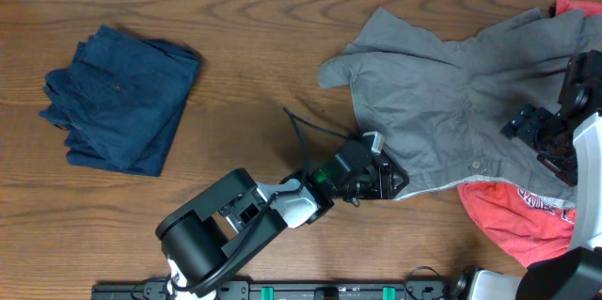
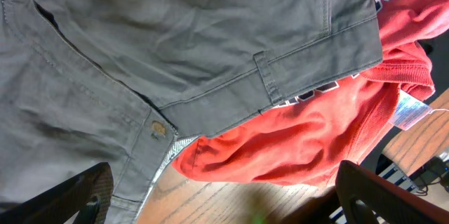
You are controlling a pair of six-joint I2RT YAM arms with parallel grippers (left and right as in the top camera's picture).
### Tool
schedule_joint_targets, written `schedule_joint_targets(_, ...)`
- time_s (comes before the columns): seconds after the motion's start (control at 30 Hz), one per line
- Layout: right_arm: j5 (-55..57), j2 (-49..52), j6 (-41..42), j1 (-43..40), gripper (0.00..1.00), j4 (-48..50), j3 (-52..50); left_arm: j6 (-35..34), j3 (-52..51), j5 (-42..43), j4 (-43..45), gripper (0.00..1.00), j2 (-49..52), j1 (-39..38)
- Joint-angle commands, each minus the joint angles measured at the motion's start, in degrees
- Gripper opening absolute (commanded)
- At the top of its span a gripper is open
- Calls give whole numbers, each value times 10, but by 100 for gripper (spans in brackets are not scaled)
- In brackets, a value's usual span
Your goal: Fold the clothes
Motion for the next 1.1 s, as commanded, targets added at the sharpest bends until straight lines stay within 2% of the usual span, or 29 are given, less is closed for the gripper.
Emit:
schedule_joint_targets(0.0,0,1,-5,-3,99,1,2,-8,-3,-34,9,14,1,-2)
schedule_joint_targets(0.03,0,1,-5,-3,99,1,2,-7,-3,-33,8,6,1,0)
schedule_joint_targets(0.23,1,1,-12,-3,99,2,2,19,-3,33,-35,6,-17,45)
schedule_joint_targets(0.33,1,1,-14,-3,99,4,2,59,-3,82,-127,6,-55,92)
schedule_joint_targets(0.4,1,1,-14,-3,99,7,2,102,-3,93,-221,6,-99,134)
schedule_joint_targets(0.57,0,1,-18,-3,99,12,2,230,-1,85,-445,6,-249,281)
schedule_joint_targets(0.67,0,1,-18,-3,99,13,2,258,8,85,-545,6,-346,402)
schedule_joint_targets(0.73,-2,1,-18,-3,99,16,2,268,14,86,-591,6,-408,487)
schedule_joint_targets(0.87,-42,1,-39,-3,99,28,-5,284,15,86,-620,6,-495,611)
schedule_joint_targets(0.9,-65,1,-60,-3,99,33,-9,290,15,86,-628,9,-508,631)
schedule_joint_targets(0.93,-84,1,-76,-2,97,37,-14,289,15,86,-638,22,-519,646)
schedule_joint_targets(0.97,-100,2,-89,-2,91,39,-19,289,15,89,-653,43,-528,657)
schedule_joint_targets(1.0,-110,3,-95,-2,85,42,-24,289,15,90,-668,70,-533,660)
schedule_joint_targets(1.03,-112,4,-94,-2,71,46,-30,289,15,90,-689,86,-536,659)
schedule_joint_targets(1.07,-111,5,-94,-2,49,52,-37,289,15,90,-711,98,-536,657)
